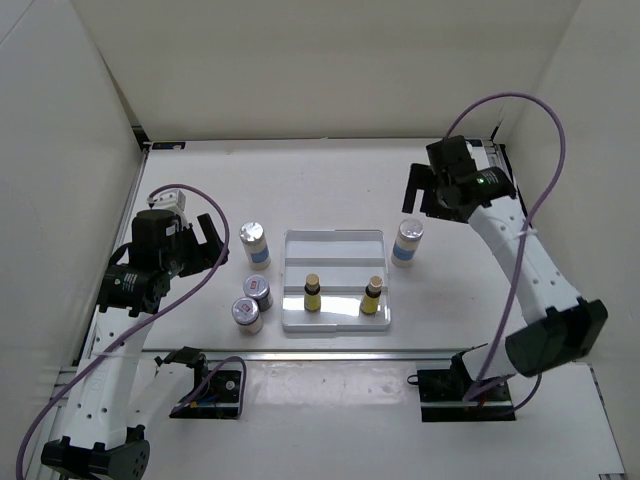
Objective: Organize the condiment bottles
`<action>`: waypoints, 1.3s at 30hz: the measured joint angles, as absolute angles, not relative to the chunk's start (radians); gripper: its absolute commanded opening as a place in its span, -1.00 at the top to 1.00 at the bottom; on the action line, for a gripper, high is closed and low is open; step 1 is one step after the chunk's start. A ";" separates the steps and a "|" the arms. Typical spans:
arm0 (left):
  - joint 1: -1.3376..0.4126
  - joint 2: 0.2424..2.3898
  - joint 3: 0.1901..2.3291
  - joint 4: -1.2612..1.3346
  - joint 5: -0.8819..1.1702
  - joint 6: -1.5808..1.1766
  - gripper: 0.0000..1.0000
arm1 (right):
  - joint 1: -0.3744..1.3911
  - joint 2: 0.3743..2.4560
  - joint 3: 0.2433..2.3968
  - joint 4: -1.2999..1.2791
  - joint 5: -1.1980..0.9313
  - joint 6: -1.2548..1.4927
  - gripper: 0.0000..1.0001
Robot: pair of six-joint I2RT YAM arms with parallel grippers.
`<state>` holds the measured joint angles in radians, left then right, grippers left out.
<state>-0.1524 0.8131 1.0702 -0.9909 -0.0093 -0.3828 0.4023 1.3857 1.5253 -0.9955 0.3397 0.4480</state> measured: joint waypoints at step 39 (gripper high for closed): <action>-0.152 0.823 1.070 -0.991 -0.009 -0.383 -1.00 | 0.548 1.598 1.610 -0.970 0.402 0.358 0.74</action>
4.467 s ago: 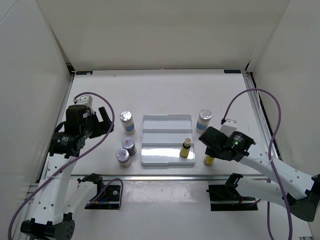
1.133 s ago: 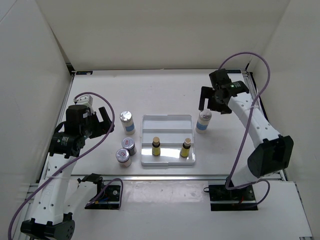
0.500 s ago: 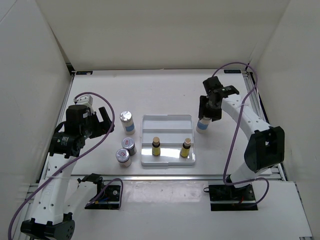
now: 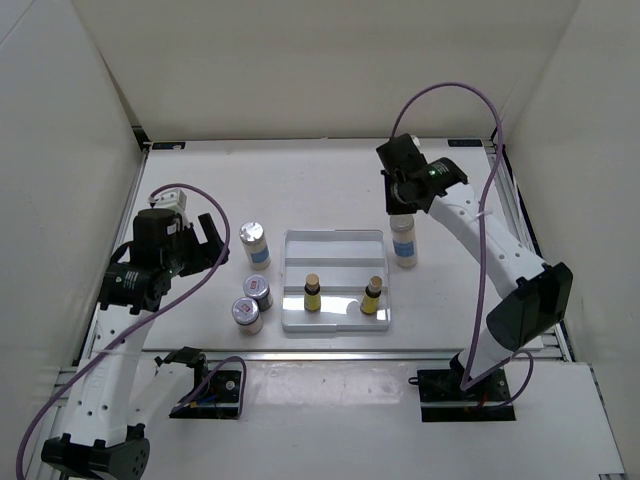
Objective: Organize the condiment bottles
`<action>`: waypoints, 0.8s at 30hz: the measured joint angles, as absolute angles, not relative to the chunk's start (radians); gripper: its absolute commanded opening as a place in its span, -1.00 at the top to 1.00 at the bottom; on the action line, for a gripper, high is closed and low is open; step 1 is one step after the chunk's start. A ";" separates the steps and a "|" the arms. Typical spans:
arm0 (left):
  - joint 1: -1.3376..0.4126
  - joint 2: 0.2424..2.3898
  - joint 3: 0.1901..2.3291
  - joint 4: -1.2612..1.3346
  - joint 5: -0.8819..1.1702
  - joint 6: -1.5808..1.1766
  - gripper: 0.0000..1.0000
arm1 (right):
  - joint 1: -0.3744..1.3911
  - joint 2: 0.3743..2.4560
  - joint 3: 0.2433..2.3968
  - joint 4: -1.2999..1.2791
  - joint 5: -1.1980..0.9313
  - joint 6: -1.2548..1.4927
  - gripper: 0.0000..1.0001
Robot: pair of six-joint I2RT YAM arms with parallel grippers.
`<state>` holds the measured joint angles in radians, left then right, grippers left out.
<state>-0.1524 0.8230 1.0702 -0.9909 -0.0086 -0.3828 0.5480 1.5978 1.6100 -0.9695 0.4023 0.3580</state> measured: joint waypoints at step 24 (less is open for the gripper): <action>-0.152 0.831 1.070 -0.991 -0.007 -0.383 -1.00 | 0.554 1.613 1.435 -0.963 0.498 0.365 -0.99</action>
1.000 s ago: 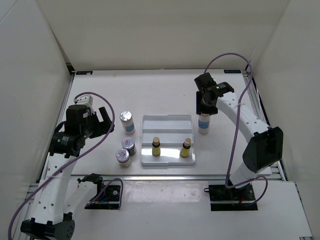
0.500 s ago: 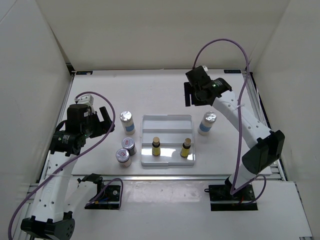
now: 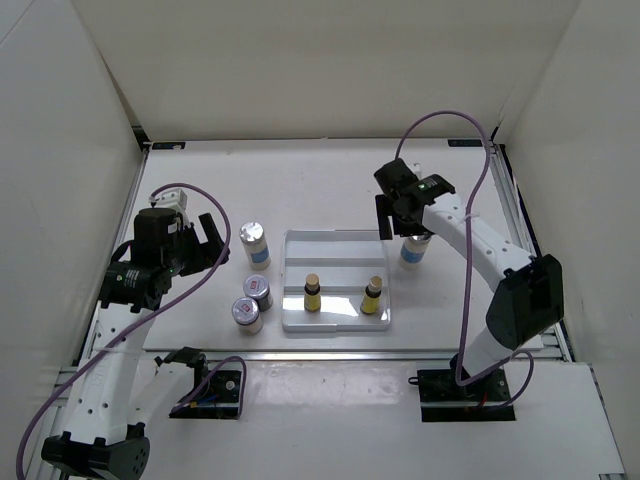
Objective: Organize the condiment bottles
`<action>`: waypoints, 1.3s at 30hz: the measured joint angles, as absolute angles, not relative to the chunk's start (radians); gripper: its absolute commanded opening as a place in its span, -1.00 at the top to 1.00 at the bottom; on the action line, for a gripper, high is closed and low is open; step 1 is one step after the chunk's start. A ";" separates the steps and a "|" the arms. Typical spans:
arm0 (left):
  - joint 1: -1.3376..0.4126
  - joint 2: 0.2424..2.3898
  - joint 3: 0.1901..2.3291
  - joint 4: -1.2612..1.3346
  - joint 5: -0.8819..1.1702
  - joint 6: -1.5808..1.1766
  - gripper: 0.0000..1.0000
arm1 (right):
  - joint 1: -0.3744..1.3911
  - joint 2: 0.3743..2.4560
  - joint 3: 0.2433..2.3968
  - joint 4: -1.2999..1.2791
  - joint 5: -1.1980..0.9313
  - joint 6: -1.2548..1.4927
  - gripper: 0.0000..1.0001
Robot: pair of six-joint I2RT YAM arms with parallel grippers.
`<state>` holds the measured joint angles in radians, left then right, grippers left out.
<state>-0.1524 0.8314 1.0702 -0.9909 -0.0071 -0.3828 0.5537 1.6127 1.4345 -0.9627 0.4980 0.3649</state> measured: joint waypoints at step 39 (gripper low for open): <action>-0.152 0.830 1.070 -0.991 -0.007 -0.383 -1.00 | 0.590 1.411 1.526 -0.991 0.499 0.361 1.00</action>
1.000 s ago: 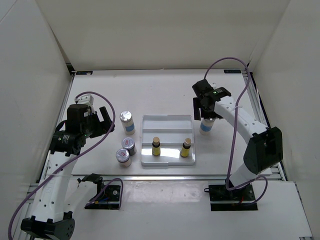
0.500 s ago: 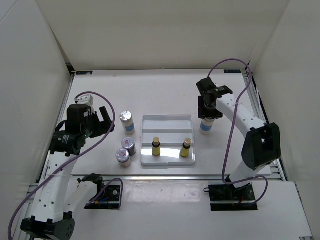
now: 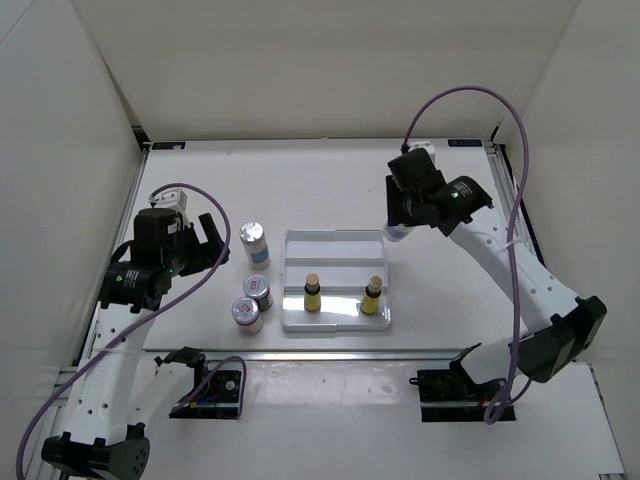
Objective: Organize the condiment bottles
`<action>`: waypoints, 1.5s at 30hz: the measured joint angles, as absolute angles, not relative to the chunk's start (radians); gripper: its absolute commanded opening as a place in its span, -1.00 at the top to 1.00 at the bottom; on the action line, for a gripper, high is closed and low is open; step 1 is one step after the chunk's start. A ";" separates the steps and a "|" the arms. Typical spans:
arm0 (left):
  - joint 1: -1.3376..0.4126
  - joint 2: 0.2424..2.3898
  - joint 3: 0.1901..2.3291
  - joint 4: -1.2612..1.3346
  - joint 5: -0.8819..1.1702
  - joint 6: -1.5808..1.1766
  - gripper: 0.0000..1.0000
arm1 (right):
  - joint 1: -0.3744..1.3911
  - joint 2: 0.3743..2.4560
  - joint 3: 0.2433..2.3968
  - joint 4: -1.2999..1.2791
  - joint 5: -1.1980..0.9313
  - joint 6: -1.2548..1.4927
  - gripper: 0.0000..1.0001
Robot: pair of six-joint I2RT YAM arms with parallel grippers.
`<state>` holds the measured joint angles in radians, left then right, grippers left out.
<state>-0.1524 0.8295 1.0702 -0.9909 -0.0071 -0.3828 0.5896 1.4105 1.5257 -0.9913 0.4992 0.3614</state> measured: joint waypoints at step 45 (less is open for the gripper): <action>-0.152 0.842 1.070 -0.991 -0.007 -0.383 -1.00 | 0.965 1.608 1.426 -0.905 0.547 0.513 1.00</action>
